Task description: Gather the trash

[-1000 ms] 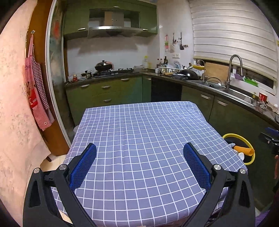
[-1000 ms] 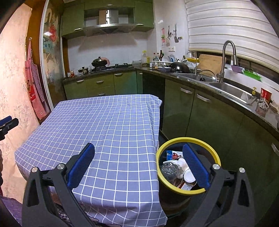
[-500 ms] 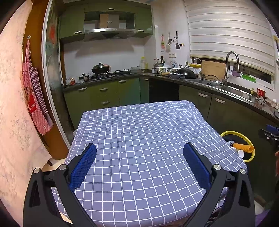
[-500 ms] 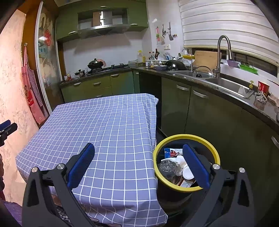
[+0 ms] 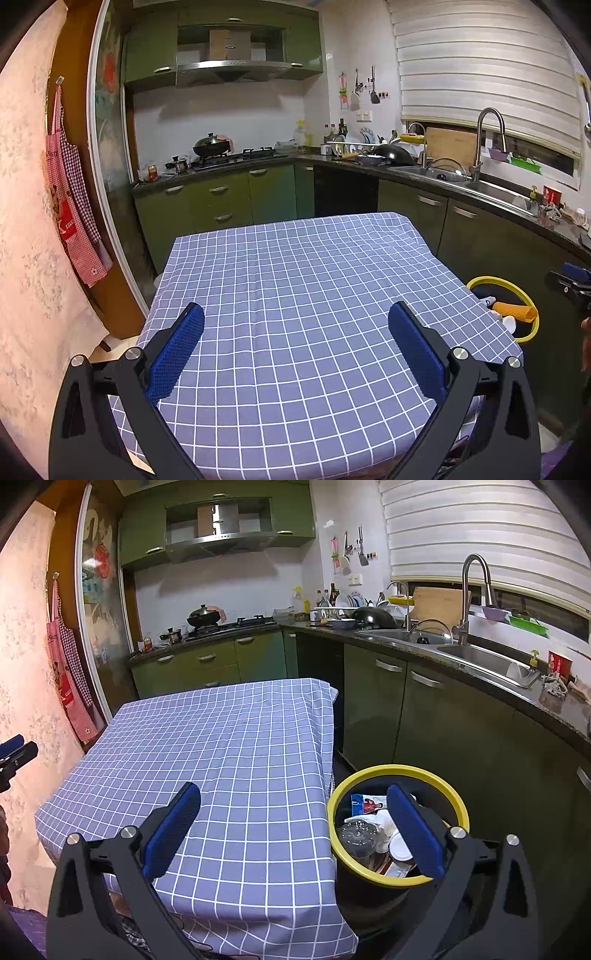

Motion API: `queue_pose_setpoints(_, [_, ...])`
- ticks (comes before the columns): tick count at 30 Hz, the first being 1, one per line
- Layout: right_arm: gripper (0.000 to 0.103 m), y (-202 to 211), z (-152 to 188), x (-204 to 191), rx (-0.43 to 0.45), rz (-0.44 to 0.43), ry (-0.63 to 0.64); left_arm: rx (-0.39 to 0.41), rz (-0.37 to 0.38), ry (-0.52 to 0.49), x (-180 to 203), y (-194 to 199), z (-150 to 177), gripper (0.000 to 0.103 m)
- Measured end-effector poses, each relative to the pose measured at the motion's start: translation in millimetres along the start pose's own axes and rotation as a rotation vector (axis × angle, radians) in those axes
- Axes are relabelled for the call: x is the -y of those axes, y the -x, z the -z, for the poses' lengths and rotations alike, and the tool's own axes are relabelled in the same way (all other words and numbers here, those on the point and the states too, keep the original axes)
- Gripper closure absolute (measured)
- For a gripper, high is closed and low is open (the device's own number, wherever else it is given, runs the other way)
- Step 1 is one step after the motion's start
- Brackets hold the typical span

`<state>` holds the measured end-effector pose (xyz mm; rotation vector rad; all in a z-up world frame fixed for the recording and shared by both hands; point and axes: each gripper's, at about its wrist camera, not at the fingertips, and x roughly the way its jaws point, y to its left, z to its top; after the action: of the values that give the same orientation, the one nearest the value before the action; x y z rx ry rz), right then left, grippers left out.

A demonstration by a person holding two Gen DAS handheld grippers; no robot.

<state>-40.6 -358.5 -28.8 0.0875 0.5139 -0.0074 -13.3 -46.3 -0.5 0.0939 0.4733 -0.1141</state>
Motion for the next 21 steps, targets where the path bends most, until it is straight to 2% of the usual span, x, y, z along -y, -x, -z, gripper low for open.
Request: queue_pose_setpoints(21, [0.007, -6, 4, -2, -0.007, -0.008, -0.008, -0.006, 0.013, -0.022, 11, -6, -5, 0.005])
